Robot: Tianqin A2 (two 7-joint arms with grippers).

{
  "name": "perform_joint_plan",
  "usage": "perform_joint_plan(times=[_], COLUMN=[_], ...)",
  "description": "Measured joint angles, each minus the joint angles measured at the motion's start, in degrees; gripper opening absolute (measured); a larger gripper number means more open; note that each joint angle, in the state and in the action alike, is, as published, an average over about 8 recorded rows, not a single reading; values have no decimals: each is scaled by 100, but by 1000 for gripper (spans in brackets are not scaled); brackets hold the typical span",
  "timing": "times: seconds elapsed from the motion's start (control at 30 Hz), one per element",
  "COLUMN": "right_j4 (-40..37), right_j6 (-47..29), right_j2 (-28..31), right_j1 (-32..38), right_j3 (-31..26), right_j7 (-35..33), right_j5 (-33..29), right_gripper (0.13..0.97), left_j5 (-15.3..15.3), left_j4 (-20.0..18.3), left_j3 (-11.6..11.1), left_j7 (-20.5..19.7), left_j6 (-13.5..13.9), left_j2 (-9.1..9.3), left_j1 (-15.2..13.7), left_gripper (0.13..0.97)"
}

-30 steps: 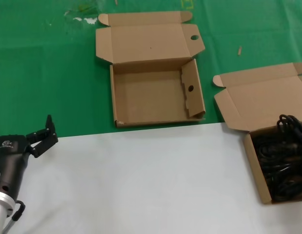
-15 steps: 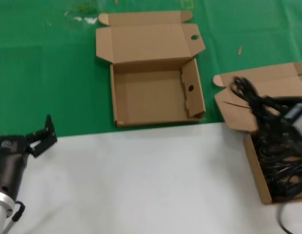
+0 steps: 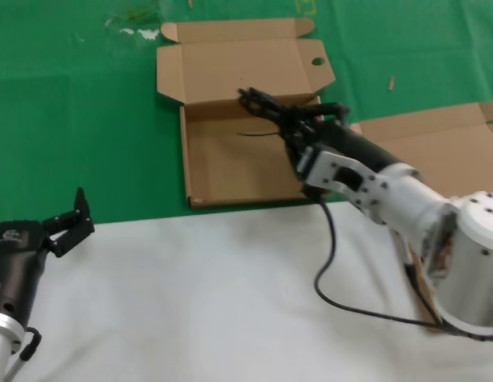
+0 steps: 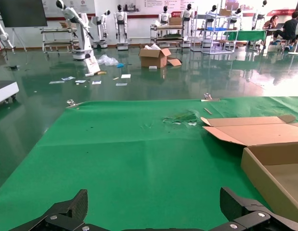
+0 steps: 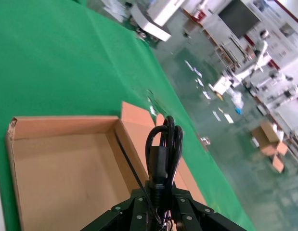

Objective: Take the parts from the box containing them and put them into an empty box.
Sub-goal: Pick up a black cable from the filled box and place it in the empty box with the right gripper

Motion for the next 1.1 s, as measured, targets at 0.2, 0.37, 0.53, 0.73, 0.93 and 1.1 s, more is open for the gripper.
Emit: perform_joint_plan(times=[0.2, 0.37, 0.53, 0.73, 0.93, 1.1], right_j4=[-573, -635, -637, -637, -637, -637], right_j6=[-160, -176, -177, -177, -177, -177], right_j2=[-500, -551, -553, -553, -553, -553], right_j1=[89, 94, 94, 94, 94, 94], right_j3=[0, 0, 0, 0, 0, 0], right_j7=[-475, -517, -518, -518, -518, -518], right_j5=[0, 0, 0, 0, 0, 0], right_gripper=[199, 199, 228, 272, 362, 377], left_j5=[0, 0, 0, 0, 0, 0], left_j4=[0, 0, 0, 0, 0, 0], left_j3=[0, 0, 0, 0, 0, 0], left_j7=[0, 0, 0, 0, -1, -1], left_j6=[0, 0, 0, 0, 0, 0], left_j2=[0, 0, 0, 0, 0, 0], left_j1=[0, 0, 0, 0, 0, 0], left_gripper=[966, 966, 966, 966, 966, 966])
